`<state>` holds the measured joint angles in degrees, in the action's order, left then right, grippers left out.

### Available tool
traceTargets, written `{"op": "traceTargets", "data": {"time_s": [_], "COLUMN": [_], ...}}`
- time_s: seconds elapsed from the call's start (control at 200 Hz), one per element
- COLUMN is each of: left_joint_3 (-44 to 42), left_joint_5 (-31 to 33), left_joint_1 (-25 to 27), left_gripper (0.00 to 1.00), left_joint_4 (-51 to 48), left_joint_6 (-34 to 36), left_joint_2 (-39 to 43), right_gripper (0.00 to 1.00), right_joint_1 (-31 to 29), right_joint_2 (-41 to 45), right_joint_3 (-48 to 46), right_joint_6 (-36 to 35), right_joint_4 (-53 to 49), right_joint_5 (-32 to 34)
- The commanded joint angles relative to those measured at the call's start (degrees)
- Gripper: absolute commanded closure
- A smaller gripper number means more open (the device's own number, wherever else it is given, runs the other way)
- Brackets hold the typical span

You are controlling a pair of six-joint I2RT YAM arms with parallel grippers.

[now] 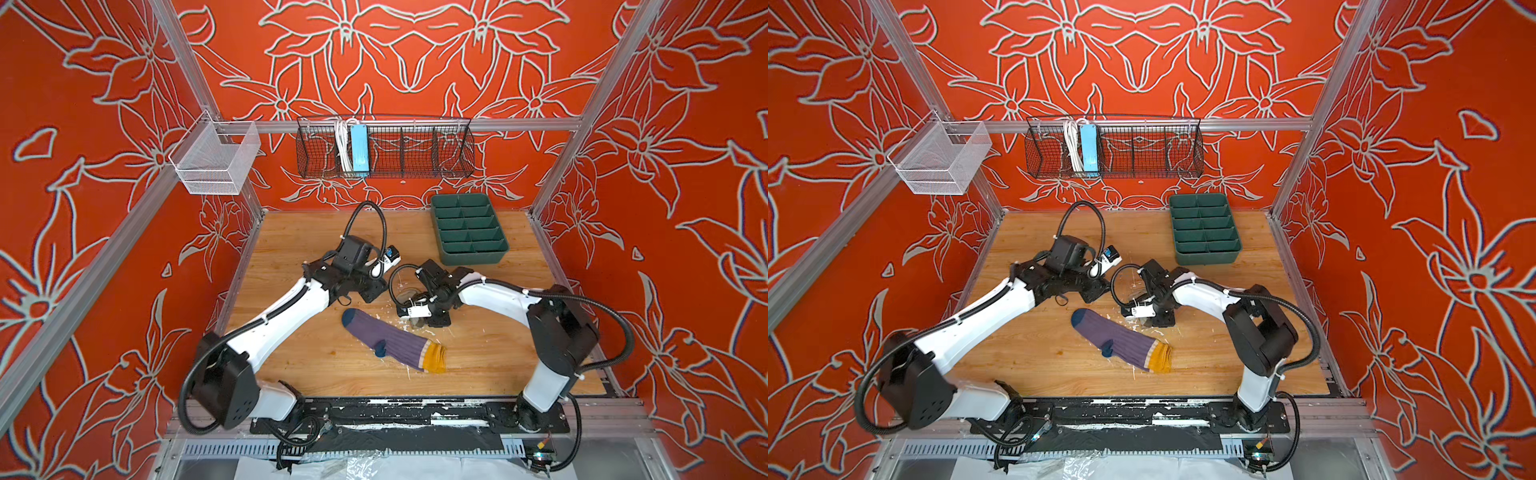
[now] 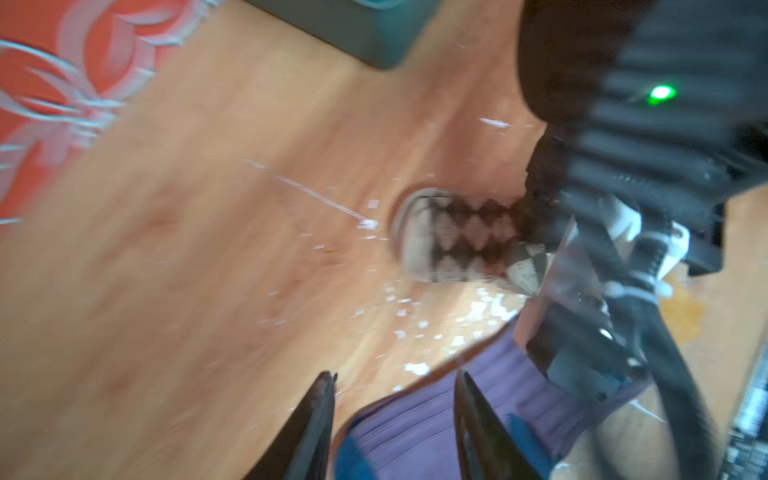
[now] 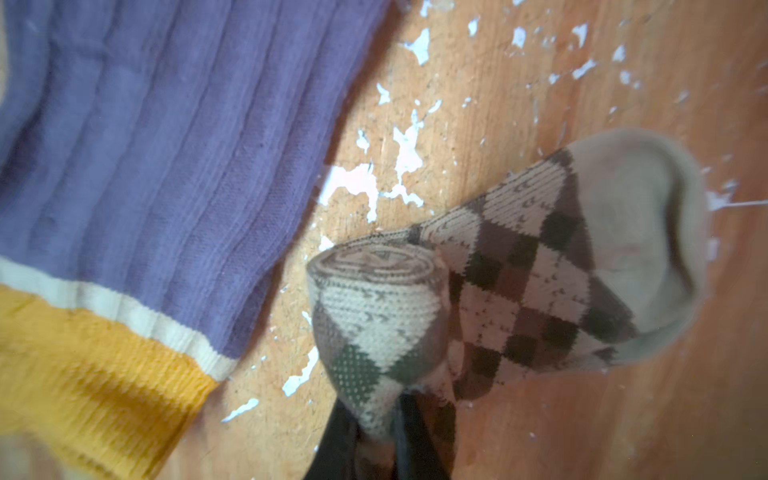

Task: Roll the socks
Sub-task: 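Roll the argyle cuff over toward the toe with both grippers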

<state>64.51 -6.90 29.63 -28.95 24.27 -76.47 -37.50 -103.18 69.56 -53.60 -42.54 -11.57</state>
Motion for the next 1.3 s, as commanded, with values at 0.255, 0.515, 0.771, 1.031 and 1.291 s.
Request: {"op": "traceTargets", "data": {"time_s": [0.255, 0.515, 0.771, 1.031, 1.291], "left_joint_3": [-15.08, -20.47, -17.4, -13.4, -11.37], "left_joint_5": [6.59, 15.58, 19.78, 26.03, 24.36], "left_joint_1": [11.44, 23.81, 24.78, 24.61, 24.34], "left_gripper": [0.52, 0.44, 0.43, 0.45, 1.0], "left_joint_4": [10.37, 24.09, 34.65, 36.5, 32.5], "left_joint_6": [17.92, 19.06, 15.69, 14.83, 12.97], "left_joint_2": [17.96, 4.91, -12.37, -24.26, -28.1], "right_gripper": [1.0, 0.96, 0.96, 0.94, 0.94], "right_joint_1": [3.83, 4.88, 5.13, 5.18, 6.47], "right_joint_2": [-15.21, -20.18, -21.03, -19.81, -16.13], "right_joint_3": [17.61, 23.96, 24.68, 22.25, 19.44], "right_joint_6": [3.08, 2.24, 2.43, 2.62, 4.42], "right_joint_4": [-23.13, -25.4, -25.77, -24.57, -21.05], "right_joint_5": [-13.78, -14.19, -16.17, -17.78, -18.35]}}
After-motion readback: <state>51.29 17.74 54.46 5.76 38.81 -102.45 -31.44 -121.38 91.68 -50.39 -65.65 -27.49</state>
